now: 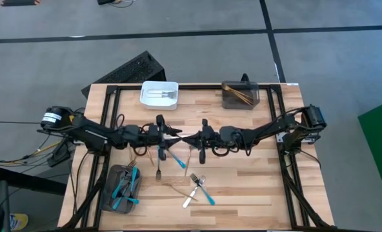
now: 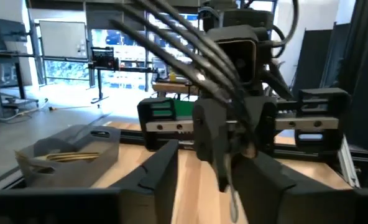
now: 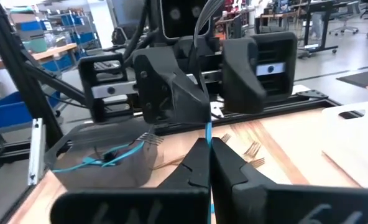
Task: Sort silverware by color (type)
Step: Put the blue fork into the bottom black bin
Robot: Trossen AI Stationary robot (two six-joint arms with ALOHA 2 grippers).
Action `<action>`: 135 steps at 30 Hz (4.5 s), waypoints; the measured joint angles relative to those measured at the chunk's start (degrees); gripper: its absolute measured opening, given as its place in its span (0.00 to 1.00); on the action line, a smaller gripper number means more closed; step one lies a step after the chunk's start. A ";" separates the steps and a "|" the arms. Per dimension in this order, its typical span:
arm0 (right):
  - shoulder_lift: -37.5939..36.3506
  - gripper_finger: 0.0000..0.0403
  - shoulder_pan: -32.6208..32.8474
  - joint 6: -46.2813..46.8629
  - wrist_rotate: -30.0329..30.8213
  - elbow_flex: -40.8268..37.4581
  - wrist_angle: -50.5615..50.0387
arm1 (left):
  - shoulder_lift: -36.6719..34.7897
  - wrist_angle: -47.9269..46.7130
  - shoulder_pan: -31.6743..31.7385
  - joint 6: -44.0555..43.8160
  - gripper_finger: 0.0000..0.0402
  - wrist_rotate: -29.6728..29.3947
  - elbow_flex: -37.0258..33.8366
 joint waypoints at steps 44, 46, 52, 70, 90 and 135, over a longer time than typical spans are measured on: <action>-0.52 0.35 -1.00 2.14 7.54 -0.02 -20.33 | -5.75 -22.97 5.10 -4.21 0.00 1.86 0.00; -0.52 0.35 -1.05 2.14 7.54 -0.02 -20.81 | -8.13 -26.59 5.21 -4.26 0.00 1.84 0.00; -1.21 0.35 -1.31 2.14 7.52 -0.02 -23.54 | -15.78 -38.51 5.18 -5.61 0.00 1.80 0.00; -1.20 0.35 -2.03 2.30 7.39 0.00 -23.85 | -34.23 -89.77 4.27 -18.16 0.00 20.94 13.23; -1.18 0.35 -0.74 2.47 5.97 0.00 -24.31 | -33.76 -114.23 -15.73 -41.91 0.05 20.23 17.46; 29.53 0.29 -1.58 9.28 5.09 36.65 -48.34 | -22.53 -98.86 -18.77 -29.58 0.21 -25.95 17.44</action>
